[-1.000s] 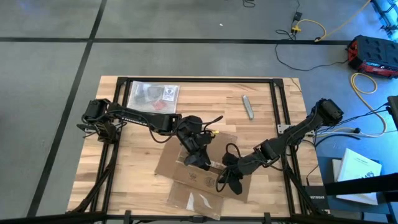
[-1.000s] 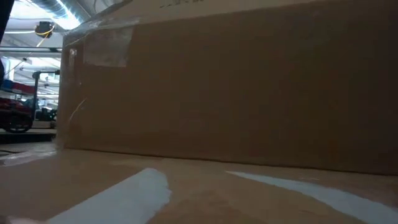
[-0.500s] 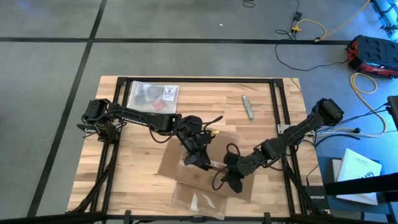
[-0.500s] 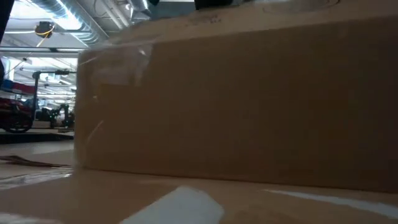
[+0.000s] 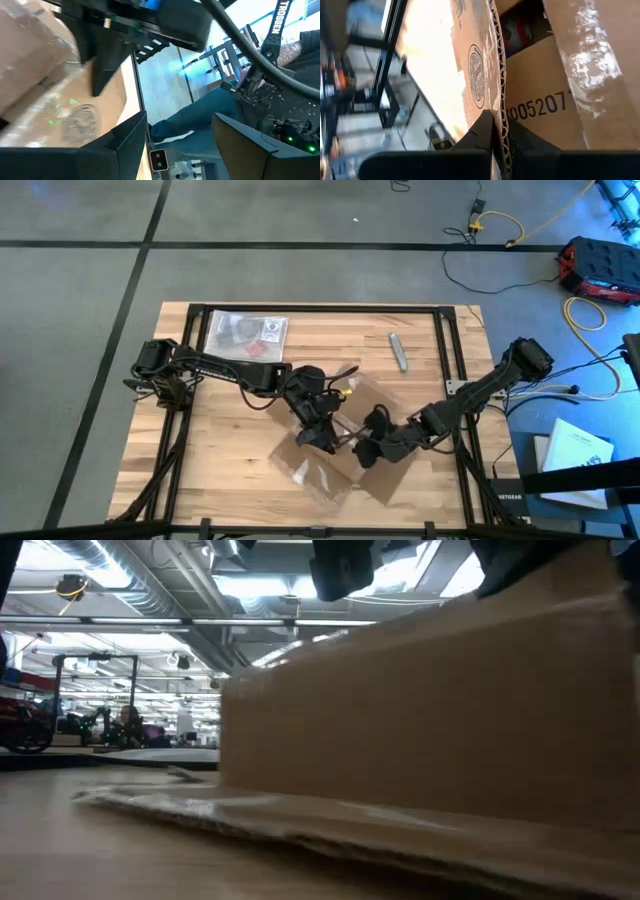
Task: Unpack boxes
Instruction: Break down the box until it is fully flat
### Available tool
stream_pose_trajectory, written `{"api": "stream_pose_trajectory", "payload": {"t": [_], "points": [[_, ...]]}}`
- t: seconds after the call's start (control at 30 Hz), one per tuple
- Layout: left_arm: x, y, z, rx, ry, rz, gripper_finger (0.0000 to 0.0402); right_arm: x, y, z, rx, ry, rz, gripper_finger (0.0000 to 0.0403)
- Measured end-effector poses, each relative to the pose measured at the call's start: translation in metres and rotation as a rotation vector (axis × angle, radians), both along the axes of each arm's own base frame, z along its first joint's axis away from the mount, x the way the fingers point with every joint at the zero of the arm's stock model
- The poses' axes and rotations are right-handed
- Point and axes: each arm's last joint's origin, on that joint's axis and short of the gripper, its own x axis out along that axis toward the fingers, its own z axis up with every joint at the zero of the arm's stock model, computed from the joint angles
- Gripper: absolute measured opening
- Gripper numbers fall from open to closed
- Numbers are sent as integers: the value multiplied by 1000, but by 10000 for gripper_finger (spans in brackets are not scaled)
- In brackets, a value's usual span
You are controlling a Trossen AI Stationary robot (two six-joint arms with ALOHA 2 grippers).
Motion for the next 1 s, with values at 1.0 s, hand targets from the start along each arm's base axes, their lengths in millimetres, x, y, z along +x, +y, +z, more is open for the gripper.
{"api": "stream_pose_trajectory", "payload": {"t": [1.0], "points": [[0,0,1,12,-20,1,212,-5,-12,-8,68,32,-411,13]]}}
